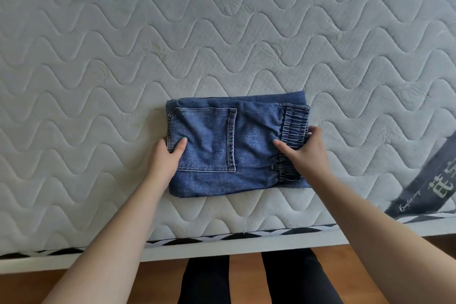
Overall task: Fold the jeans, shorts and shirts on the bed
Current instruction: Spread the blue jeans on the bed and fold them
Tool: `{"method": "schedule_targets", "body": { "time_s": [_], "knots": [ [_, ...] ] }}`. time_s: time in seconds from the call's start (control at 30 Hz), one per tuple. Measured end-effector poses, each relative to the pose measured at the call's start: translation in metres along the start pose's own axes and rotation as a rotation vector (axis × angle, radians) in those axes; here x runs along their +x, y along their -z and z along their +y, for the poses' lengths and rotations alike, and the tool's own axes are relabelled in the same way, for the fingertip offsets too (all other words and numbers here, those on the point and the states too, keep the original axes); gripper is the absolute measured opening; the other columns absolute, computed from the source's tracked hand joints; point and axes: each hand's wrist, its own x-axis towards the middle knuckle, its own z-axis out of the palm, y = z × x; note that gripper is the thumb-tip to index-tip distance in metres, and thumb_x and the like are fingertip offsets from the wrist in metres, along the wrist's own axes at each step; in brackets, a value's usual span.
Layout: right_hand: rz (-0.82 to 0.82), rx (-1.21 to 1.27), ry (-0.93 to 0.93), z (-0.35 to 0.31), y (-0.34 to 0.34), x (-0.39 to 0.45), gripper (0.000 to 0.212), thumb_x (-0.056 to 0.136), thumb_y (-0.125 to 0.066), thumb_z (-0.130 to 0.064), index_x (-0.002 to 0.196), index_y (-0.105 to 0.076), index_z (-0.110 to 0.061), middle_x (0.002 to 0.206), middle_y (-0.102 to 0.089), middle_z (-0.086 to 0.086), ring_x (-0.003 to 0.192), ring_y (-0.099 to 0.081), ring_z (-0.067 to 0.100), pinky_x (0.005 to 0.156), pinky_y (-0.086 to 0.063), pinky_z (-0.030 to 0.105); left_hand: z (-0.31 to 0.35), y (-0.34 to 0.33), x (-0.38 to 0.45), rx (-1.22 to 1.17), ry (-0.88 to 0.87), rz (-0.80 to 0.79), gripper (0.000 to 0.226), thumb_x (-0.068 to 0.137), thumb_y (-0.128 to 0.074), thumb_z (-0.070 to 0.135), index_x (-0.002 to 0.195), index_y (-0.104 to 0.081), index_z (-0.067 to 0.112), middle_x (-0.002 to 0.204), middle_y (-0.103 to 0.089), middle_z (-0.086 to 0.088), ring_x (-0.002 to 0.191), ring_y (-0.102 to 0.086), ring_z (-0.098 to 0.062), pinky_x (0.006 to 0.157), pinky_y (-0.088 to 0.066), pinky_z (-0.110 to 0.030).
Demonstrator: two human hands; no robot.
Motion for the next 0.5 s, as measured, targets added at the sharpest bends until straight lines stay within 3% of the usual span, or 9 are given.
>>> {"method": "schedule_targets", "body": {
  "time_s": [0.1, 0.27, 0.37, 0.5],
  "knots": [
    [-0.020, 0.015, 0.052, -0.001, 0.001, 0.003, 0.102, 0.056, -0.076, -0.075, 0.135, -0.029, -0.030, 0.119, -0.060, -0.013, 0.107, -0.060, 0.008, 0.085, -0.047, 0.030, 0.002, 0.000, 0.000, 0.013, -0.039, 0.025, 0.033, 0.086, -0.065, 0.052, 0.092, -0.054, 0.022, 0.084, -0.063, 0.011, 0.075, -0.059, -0.005, 0.059, -0.041, -0.023],
    [-0.009, -0.036, 0.096, -0.002, -0.005, 0.006, 0.091, 0.064, -0.072, -0.071, 0.137, -0.030, -0.035, 0.121, -0.056, -0.018, 0.110, -0.060, 0.015, 0.079, -0.042, 0.030, -0.001, -0.008, 0.001, -0.009, -0.031, 0.091, 0.039, 0.083, -0.065, 0.053, 0.096, -0.053, 0.019, 0.089, -0.064, 0.007, 0.078, -0.061, -0.009, 0.065, -0.045, -0.029],
    [0.035, -0.054, 0.122, 0.001, -0.009, 0.003, 0.080, 0.068, -0.072, -0.067, 0.132, -0.035, -0.035, 0.112, -0.053, -0.023, 0.105, -0.060, 0.014, 0.077, -0.042, 0.029, -0.001, -0.011, 0.003, 0.002, -0.037, 0.112, 0.033, 0.081, -0.066, 0.054, 0.090, -0.050, 0.027, 0.086, -0.063, 0.009, 0.076, -0.060, -0.007, 0.062, -0.044, -0.027],
    [0.082, -0.118, 0.167, 0.002, -0.012, -0.004, 0.073, 0.072, -0.069, -0.065, 0.127, -0.038, -0.029, 0.114, -0.055, -0.008, 0.102, -0.059, 0.020, 0.076, -0.045, 0.031, 0.002, -0.010, -0.002, -0.013, -0.046, 0.123, 0.033, 0.081, -0.067, 0.054, 0.087, -0.047, 0.029, 0.084, -0.059, 0.013, 0.074, -0.057, 0.002, 0.058, -0.039, -0.018]
  ]
}}
